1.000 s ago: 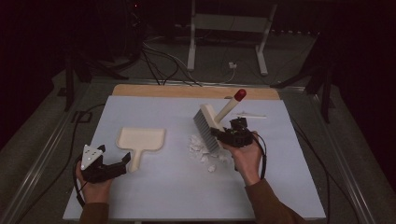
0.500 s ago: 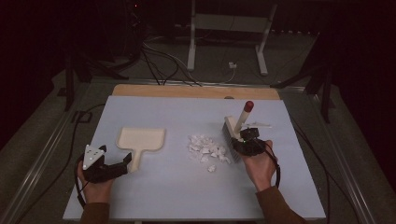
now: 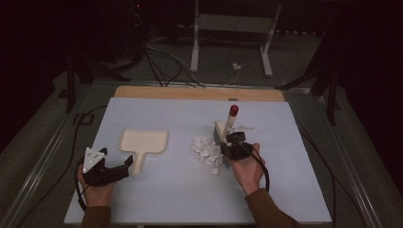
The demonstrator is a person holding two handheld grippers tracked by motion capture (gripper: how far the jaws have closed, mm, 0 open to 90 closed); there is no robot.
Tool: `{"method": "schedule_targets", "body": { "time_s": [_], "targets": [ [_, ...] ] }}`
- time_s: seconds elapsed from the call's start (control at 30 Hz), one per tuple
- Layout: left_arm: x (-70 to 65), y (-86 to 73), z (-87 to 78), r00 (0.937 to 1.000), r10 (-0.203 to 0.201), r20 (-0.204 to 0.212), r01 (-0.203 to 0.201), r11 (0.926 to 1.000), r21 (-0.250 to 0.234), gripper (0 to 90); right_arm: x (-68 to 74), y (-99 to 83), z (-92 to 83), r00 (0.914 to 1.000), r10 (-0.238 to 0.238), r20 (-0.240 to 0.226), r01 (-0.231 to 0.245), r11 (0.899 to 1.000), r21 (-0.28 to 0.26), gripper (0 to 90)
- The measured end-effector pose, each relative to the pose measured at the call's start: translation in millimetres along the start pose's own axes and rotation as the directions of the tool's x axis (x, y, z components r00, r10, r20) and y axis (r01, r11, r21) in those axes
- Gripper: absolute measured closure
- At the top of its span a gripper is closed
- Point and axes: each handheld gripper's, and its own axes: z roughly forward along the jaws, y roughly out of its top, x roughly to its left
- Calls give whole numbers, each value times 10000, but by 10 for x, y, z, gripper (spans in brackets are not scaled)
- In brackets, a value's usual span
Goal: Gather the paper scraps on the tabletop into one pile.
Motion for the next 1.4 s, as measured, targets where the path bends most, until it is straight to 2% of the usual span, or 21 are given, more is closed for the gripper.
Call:
{"method": "schedule_targets", "body": {
  "time_s": [0.23, 0.37, 0.7, 0.77, 0.9, 1.13, 1.4],
  "targets": [
    [-1, 1, 0, 10000, 1, -4, -1, 10000, 8, 4, 138, 23, 16, 9993, -224, -298, 223, 9997, -32, 680],
    [2, 1, -5, 10000, -33, 4, 33, 10000, -13, 4, 133, 25, 21, 9984, -385, -421, 384, 9993, -28, 680],
    [-5, -1, 3, 10000, -4, 2, 4, 10000, 19, 4, -103, 51, -58, 9986, -405, -348, 392, 9986, -357, 679],
    [-6, -2, 6, 10000, 1, 7, -1, 10000, 38, 5, -152, 48, -59, 9974, -506, -514, 485, 9980, -411, 678],
    [-13, -3, 9, 10000, 7, 15, -7, 10000, 37, 5, -197, 45, -80, 9967, -650, -489, 619, 9961, -624, 678],
    [-4, -4, 3, 10000, 7, 6, -7, 10000, 43, 5, -316, 78, -124, 9976, -686, 30, 686, 9932, -936, 677],
    [-8, -4, 7, 10000, -3, 6, 3, 10000, 45, 5, -607, 67, -165, 9990, -152, 432, 191, 9957, -903, 676]
  ]
}}
